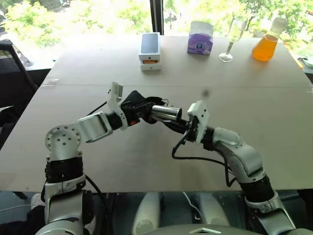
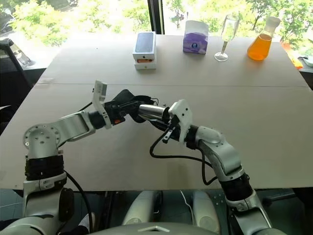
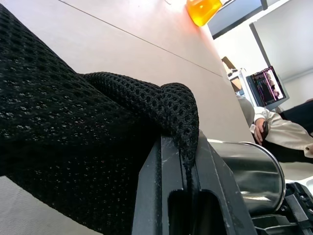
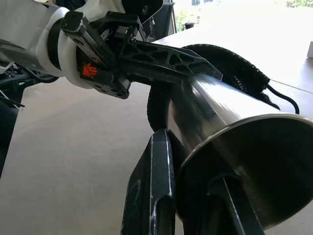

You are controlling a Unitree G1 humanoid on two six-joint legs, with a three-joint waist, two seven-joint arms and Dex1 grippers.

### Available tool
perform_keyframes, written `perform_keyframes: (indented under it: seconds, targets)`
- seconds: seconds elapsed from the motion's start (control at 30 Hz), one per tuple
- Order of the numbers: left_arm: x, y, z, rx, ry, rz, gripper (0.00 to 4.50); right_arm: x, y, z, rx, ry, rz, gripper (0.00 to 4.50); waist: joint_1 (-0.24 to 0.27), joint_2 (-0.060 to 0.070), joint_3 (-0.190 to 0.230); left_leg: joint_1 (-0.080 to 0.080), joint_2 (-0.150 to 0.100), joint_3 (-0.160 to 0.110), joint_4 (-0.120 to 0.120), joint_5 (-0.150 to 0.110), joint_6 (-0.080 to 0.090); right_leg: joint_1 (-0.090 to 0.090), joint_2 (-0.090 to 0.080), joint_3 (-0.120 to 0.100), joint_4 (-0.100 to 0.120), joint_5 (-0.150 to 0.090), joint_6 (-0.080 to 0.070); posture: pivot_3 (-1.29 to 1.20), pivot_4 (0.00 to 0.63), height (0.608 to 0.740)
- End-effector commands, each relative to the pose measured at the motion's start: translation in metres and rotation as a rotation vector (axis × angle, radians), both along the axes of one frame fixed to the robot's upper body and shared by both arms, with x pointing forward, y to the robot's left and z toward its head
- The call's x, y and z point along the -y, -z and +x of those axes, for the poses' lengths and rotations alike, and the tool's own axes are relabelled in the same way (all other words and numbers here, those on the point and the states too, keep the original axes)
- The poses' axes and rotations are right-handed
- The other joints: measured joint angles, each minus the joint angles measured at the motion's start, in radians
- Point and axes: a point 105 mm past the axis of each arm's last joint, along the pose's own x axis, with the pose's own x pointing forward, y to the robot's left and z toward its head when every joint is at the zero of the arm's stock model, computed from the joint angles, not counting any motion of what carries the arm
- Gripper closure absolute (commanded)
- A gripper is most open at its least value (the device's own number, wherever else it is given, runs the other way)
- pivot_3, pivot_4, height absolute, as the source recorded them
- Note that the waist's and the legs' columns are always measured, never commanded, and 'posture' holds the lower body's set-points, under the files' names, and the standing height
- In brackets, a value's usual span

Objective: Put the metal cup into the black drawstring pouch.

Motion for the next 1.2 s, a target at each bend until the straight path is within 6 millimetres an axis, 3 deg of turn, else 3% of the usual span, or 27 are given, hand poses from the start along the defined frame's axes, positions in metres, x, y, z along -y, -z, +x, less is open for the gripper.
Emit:
perform_keyframes:
  seconds: [0.03,0.3,0.63,0.73,0.83,1.0,1.2]
  targets:
    - [0.013,-0.014,-0.006,0.047,0.06,-0.018,4.5,-0.012,-0.007,-0.002,0.045,-0.044,0.018,4.34,0.0,0.0,0.0,0.0,0.0,0.0,0.0,0.0,0.0,0.0,0.0,0.0,0.0,0.0,0.0,0.0,0.15,0.74]
    - [-0.005,0.02,-0.004,-0.078,-0.038,0.122,4.5,-0.026,0.022,0.011,-0.002,-0.055,-0.048,4.34,-0.001,0.0,0.0,0.0,0.0,0.0,0.0,0.0,0.0,0.0,0.0,0.0,0.0,0.0,0.0,0.0,0.15,0.74]
    - [-0.032,0.043,-0.01,-0.086,-0.074,0.498,4.5,-0.047,0.036,0.025,0.027,-0.057,-0.079,4.34,-0.004,-0.001,-0.002,0.003,0.0,0.001,0.0,0.0,0.0,0.001,0.001,0.001,0.001,0.0,0.0,0.0,0.15,0.74]
    - [-0.036,0.044,-0.01,-0.084,-0.074,0.548,4.5,-0.052,0.035,0.027,0.051,-0.06,-0.077,4.34,-0.007,-0.001,-0.001,0.01,0.0,0.005,-0.004,0.0,0.0,0.005,0.001,0.005,0.001,0.0,0.0,0.0,0.15,0.74]
    - [-0.034,0.037,-0.007,-0.073,-0.072,0.528,4.5,-0.059,0.014,0.03,0.003,-0.054,0.068,4.34,-0.007,-0.001,-0.001,0.017,0.001,0.006,-0.008,-0.002,0.004,0.01,0.001,0.006,0.0,0.0,0.0,0.0,0.15,0.74]
    - [-0.02,0.022,-0.007,-0.032,-0.017,0.492,4.5,-0.081,0.032,0.023,0.055,-0.12,-0.043,4.34,-0.006,-0.002,-0.001,0.015,0.001,0.006,-0.008,0.0,0.0,0.008,0.0,0.005,-0.001,0.0,0.0,0.0,0.15,0.74]
    - [0.005,-0.022,-0.011,0.119,0.076,0.458,4.5,-0.094,0.05,0.022,0.096,-0.151,-0.141,4.34,-0.007,-0.002,0.0,0.014,0.001,0.005,-0.008,0.0,-0.001,0.008,0.0,0.005,-0.001,0.0,0.0,0.0,0.15,0.74]
